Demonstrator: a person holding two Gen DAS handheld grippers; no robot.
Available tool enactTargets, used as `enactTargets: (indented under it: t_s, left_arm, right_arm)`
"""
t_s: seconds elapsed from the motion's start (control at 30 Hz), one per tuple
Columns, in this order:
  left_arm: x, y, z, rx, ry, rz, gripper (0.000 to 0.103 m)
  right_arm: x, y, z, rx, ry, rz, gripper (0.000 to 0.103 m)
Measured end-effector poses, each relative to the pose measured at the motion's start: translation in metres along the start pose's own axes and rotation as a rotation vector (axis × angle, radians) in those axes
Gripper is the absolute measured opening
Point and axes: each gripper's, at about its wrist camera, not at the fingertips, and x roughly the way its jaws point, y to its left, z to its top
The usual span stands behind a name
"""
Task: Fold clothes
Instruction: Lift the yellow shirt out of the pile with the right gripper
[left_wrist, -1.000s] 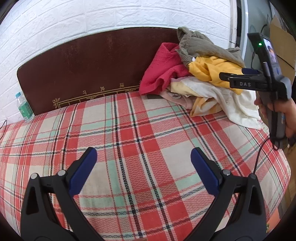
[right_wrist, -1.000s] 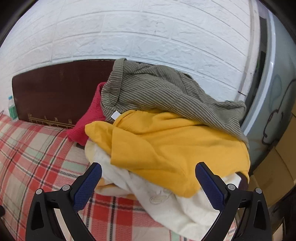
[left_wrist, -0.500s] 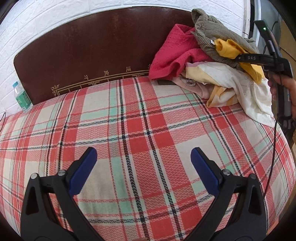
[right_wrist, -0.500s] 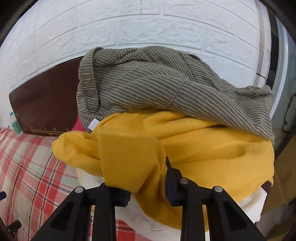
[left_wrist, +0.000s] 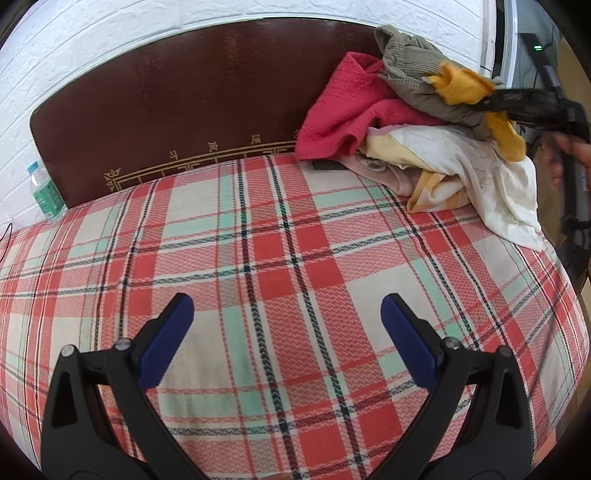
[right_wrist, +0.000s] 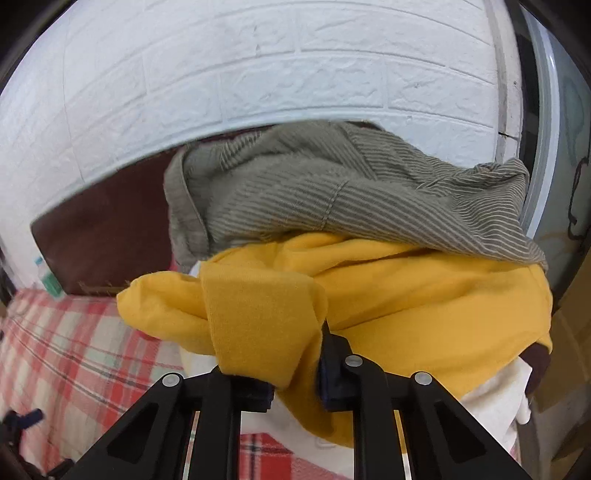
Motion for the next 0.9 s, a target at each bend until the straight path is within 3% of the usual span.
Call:
enactTargets:
  t_s: [0.13, 0.4, 0.5, 0.6, 0.73, 0.9]
  left_arm:
    - [-0.012, 0.005, 0.002, -0.013, -0.031, -0.019, 0.102]
    - [-0.046, 0.013, 0.005, -0.039, -0.113, -0.073, 0.102]
    - [-0.061, 0.019, 0.003, -0.038, -0.147, -0.103, 0.102]
    - [-0.086, 0.028, -0.001, -0.03, -0.205, -0.18, 0.102]
    - [-0.132, 0.054, -0.016, 0.028, -0.324, -0.309, 0.102]
    - [-0.187, 0.117, -0.055, 0.067, -0.454, -0.374, 0.102]
  right_arm:
    - [-0.074, -0.016, 0.021, 0.081, -0.107, 0.11, 0.014]
    - [-0.204, 0.008, 0.04, 0.058, -0.227, 0.239, 0.013]
    - [-0.252, 0.044, 0.04, 0.011, -0.292, 0.357, 0.013]
    - [-0.3, 0.085, 0.046, -0.06, -0.346, 0.453, 0.013]
    - [-0.343, 0.148, 0.036, -0.14, -0.347, 0.585, 0.013]
    - [-0.359, 0.225, 0.011, -0.192, -0.309, 0.751, 0.013]
